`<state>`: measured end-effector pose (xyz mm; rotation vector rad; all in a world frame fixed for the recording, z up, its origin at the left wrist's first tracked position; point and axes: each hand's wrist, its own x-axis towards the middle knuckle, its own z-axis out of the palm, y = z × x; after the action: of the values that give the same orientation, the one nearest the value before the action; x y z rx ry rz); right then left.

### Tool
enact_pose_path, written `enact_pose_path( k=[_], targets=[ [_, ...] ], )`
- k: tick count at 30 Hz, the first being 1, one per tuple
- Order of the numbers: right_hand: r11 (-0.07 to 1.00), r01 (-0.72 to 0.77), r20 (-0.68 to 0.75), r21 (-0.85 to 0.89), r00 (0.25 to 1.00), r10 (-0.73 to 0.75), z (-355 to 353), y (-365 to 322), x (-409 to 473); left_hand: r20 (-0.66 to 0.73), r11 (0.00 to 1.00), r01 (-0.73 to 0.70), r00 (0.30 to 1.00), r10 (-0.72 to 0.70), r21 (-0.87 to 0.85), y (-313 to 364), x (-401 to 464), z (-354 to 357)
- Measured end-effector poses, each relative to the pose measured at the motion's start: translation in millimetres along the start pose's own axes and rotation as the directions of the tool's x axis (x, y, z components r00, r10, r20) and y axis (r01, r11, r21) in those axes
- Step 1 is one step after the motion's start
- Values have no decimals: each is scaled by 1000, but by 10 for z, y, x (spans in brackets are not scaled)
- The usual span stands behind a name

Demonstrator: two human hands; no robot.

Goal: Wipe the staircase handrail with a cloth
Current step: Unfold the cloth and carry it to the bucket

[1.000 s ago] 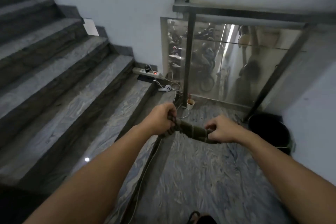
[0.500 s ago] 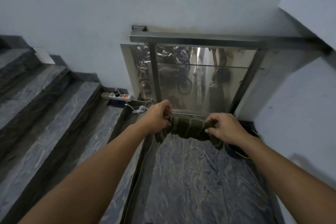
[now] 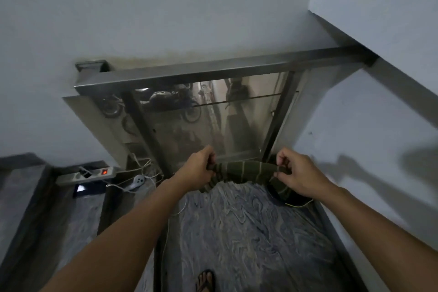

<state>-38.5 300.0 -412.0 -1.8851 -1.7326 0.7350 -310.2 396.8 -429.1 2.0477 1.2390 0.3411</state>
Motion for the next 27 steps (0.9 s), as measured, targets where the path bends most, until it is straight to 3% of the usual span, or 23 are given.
enact_pose_path(
  k=[7,15,27],
  targets=[
    [984,-179,-121,14,976,180,-185,505,341,118,994,-103,988,97,48,79,993,251],
    [927,-374,-150,17,916,372,-237,1559,490,200,987,-156,969,144,47,208,1849,1159],
    [824,-566,-240,-3,800,549,1066,3948,1112,435,981,-159,895,97,108,-665,3381,3474]
  ],
)
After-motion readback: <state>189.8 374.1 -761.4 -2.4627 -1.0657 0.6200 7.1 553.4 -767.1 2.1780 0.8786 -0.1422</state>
